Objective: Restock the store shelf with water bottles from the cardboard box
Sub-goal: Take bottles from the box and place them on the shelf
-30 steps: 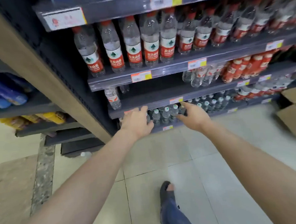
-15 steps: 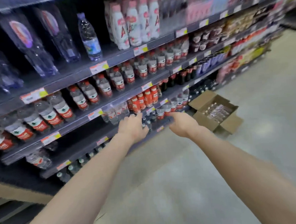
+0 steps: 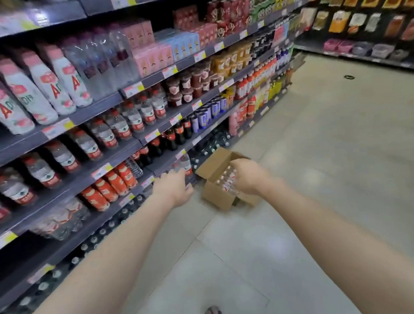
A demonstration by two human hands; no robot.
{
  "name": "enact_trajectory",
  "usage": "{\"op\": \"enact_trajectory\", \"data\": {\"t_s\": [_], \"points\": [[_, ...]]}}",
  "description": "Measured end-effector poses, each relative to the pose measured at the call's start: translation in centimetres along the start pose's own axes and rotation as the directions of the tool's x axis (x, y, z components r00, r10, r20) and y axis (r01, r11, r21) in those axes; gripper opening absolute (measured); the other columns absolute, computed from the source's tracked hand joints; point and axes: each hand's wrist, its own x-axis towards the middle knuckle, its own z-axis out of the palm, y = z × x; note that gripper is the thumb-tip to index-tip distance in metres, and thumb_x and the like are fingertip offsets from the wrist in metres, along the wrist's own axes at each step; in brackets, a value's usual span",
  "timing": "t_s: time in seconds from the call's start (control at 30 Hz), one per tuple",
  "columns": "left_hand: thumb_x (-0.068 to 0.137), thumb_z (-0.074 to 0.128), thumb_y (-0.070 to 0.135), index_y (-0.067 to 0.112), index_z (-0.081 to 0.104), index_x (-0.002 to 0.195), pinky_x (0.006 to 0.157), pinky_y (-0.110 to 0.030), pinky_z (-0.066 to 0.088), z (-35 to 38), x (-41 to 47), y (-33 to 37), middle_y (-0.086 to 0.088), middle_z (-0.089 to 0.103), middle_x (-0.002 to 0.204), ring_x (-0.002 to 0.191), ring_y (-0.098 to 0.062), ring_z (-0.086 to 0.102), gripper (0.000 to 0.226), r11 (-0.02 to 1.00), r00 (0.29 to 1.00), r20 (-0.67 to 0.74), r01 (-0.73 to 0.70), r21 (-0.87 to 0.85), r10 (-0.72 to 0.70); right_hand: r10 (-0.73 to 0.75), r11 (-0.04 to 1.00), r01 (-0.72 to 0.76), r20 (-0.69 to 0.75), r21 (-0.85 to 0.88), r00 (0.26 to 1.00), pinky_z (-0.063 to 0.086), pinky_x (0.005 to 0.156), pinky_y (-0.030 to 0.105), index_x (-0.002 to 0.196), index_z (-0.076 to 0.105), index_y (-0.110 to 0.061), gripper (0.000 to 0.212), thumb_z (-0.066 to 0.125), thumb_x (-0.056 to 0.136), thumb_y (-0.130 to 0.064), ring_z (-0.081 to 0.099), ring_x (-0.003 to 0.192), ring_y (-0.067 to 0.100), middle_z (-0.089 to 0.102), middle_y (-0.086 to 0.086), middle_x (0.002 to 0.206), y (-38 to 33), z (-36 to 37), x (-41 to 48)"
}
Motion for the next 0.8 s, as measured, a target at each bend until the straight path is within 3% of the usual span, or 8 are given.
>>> {"op": "enact_trajectory", "data": {"t_s": [0.13,0.23,0.33,0.5,0.67,0.8], "points": [[0.1,0.051,0.05,0.017,0.048,0.144,0.1,-0.05,0.049,-0.6,9.1,2.5,-0.014,0.058,0.137,0.126,-0.039,0.057,0.055,0.998,0.999,0.006,0.036,-0.06,-0.036,-0.003,1.0,0.002,-0.041,-0.023,0.999,0.053,0.094,0.037,0.137,0.057,-0.018,0.05,0.059,0.087,-0.017,0.061,0.12,0.03,0.064,0.008,0.131,5.0,-3.6,6.7],[0.1,0.051,0.048,0.019,0.047,0.145,0.096,-0.048,0.051,-0.4,17.7,4.7,-0.012,0.059,0.134,0.121,-0.036,0.059,0.053,0.994,0.999,0.017,0.037,-0.104,-0.035,-0.026,0.999,0.025,-0.018,-0.04,1.0,0.052,0.093,0.036,0.136,0.057,-0.017,0.044,0.059,0.092,-0.016,0.06,0.121,0.031,0.064,0.01,0.13,8.1,-5.7,13.5],[0.101,0.05,0.047,0.018,0.044,0.148,0.092,-0.044,0.05,-0.2,27.0,6.8,-0.013,0.061,0.135,0.122,-0.037,0.059,0.055,0.997,1.0,0.02,0.02,-0.07,-0.019,-0.024,0.998,0.026,0.047,-0.058,0.999,0.052,0.097,0.038,0.144,0.05,-0.016,0.05,0.056,0.095,-0.019,0.059,0.124,0.033,0.062,0.012,0.136,11.1,-7.1,21.5],[0.101,0.051,0.048,0.018,0.037,0.154,0.099,-0.048,0.052,-0.1,39.4,10.0,-0.017,0.057,0.139,0.126,-0.039,0.058,0.062,0.993,0.991,0.116,0.078,-0.086,-0.068,-0.066,0.994,0.078,0.14,-0.08,0.988,0.051,0.102,0.041,0.154,0.041,-0.018,0.06,0.06,0.097,-0.026,0.058,0.128,0.032,0.059,0.011,0.143,15.3,-10.1,33.9],[0.101,0.054,0.047,0.018,0.036,0.155,0.1,-0.049,0.049,1.7,49.2,11.2,-0.017,0.051,0.144,0.129,-0.039,0.056,0.064,0.987,0.973,0.201,0.135,-0.09,-0.115,-0.082,0.98,0.13,0.288,-0.152,0.954,0.053,0.097,0.039,0.14,0.054,-0.01,0.049,0.059,0.093,-0.023,0.062,0.119,0.034,0.064,0.015,0.132,19.7,-10.0,46.7],[0.1,0.056,0.046,0.016,0.038,0.152,0.097,-0.048,0.05,4.9,57.2,10.2,-0.019,0.053,0.141,0.127,-0.041,0.058,0.063,0.951,0.94,0.24,0.279,-0.136,-0.242,-0.118,0.949,0.23,0.432,-0.216,0.894,0.055,0.096,0.041,0.132,0.06,-0.014,0.043,0.059,0.092,-0.027,0.065,0.114,0.033,0.069,0.012,0.125,23.1,-6.8,59.9]]}}
